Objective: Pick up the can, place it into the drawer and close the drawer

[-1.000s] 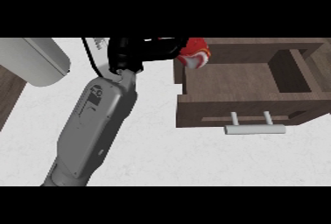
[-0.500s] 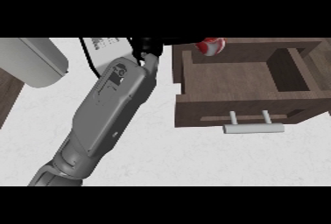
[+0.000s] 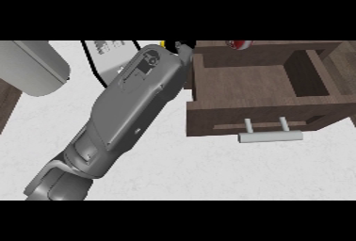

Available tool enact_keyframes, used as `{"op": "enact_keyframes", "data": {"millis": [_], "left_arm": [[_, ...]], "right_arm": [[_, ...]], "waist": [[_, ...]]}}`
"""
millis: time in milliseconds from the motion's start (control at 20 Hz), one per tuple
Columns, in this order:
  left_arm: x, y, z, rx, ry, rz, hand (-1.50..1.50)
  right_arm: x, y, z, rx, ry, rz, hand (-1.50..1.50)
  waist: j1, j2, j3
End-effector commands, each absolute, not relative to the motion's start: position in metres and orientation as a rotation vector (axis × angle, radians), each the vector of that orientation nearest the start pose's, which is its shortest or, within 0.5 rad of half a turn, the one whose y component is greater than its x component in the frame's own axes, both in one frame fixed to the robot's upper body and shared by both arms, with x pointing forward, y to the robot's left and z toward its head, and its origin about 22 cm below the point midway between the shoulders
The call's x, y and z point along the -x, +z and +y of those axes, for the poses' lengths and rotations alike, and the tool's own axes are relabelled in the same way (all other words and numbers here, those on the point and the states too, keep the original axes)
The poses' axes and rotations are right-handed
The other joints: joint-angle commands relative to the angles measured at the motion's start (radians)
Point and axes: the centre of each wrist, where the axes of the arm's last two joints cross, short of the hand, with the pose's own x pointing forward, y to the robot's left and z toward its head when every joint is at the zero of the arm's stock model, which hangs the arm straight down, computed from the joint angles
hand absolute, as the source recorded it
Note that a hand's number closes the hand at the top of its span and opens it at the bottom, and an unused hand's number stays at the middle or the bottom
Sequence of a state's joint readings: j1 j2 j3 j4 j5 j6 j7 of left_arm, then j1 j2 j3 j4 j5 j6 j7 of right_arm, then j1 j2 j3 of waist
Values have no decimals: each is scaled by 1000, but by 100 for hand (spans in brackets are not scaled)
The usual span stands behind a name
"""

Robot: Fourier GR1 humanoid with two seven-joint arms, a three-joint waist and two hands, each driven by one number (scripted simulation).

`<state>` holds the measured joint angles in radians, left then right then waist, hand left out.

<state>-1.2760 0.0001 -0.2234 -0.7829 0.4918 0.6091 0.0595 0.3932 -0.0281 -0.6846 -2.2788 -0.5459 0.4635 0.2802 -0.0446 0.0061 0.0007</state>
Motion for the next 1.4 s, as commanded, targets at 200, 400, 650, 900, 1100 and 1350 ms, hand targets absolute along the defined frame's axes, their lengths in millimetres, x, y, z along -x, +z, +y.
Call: {"op": "enact_keyframes", "data": {"millis": [200, 400, 650, 900, 1100, 1350], "left_arm": [[-418, 201, -3, 150, 61, -1693, 150], [-418, 203, -12, 114, 35, -1683, 150], [-416, 179, -10, 89, 49, -1637, 150], [-418, 189, -18, 16, 3, -1670, 150], [-420, 166, -10, -8, 35, -1636, -150], [-417, 169, -16, -63, 60, -1653, -150]], "right_arm": [[-83, 128, -356, 157, -107, -1816, -150], [-83, 118, -361, 131, -120, -1804, -150], [-83, 123, -354, 125, -105, -1800, -150], [-83, 126, -360, 107, -92, -1798, -150], [-90, 122, -365, 113, -100, -1809, -150], [-92, 137, -352, 98, -81, -1804, -150]], "waist": [[-18, 6, 0], [-24, 6, 1], [-36, 8, 1], [-38, 7, 1], [-48, 13, 2], [-52, 14, 1]]}}
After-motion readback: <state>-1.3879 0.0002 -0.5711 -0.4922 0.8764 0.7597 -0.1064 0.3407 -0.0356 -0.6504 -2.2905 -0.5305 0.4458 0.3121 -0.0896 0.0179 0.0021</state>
